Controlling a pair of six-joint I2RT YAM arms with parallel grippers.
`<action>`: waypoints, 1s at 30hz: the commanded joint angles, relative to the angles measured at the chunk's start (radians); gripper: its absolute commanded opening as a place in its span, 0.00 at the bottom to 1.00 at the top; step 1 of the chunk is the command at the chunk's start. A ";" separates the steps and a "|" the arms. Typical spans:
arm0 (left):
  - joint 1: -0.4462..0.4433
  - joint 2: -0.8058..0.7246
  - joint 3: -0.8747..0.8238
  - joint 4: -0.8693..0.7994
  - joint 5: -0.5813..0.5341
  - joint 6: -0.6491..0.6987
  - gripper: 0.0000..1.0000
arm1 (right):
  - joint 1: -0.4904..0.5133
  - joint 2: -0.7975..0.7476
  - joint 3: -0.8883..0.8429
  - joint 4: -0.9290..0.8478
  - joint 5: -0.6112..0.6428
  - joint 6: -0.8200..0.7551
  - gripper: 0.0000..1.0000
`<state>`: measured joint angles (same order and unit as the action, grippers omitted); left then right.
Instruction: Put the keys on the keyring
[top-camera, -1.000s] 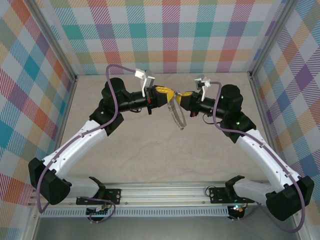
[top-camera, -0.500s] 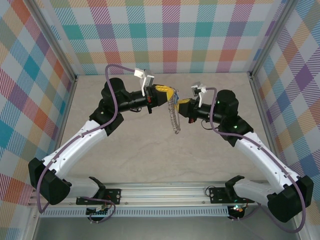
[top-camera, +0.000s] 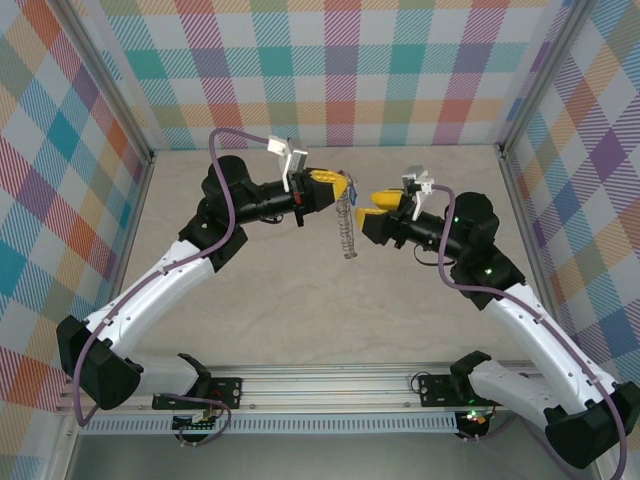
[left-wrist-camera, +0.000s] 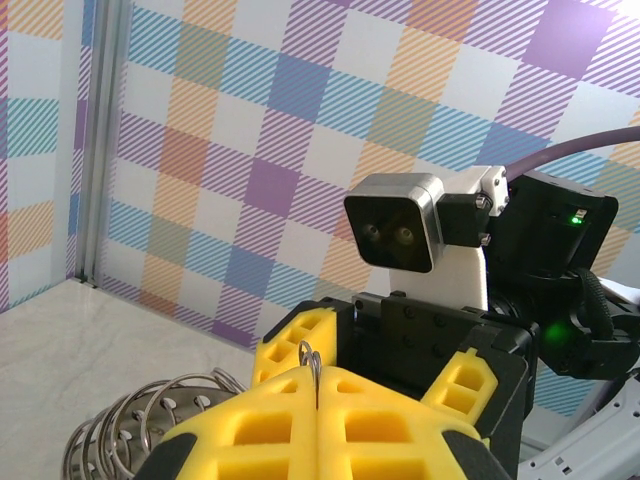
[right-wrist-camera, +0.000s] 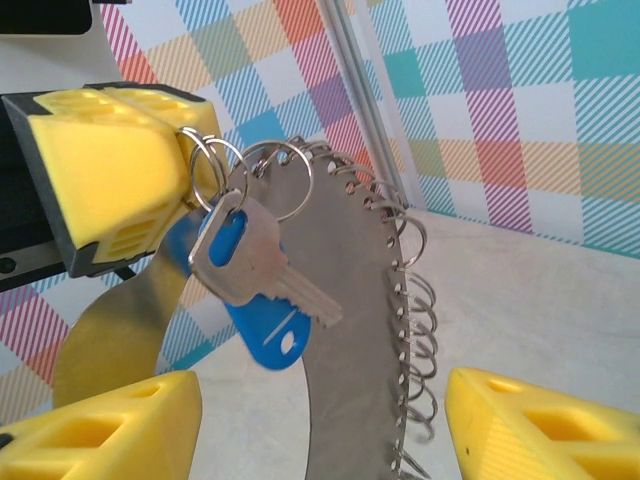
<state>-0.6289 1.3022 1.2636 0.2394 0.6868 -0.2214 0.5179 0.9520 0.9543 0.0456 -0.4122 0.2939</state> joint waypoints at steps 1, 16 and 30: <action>-0.012 -0.029 -0.004 0.073 0.009 -0.018 0.00 | 0.018 0.005 -0.009 0.045 0.041 -0.043 0.67; -0.012 -0.035 -0.006 0.069 0.008 -0.018 0.00 | 0.188 0.072 -0.016 0.194 0.291 -0.181 0.63; -0.012 -0.040 -0.016 0.067 0.006 -0.016 0.00 | 0.194 0.070 0.006 0.208 0.412 -0.231 0.58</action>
<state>-0.6289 1.2938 1.2510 0.2394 0.6865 -0.2245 0.7074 1.0443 0.9421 0.2058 -0.0341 0.0917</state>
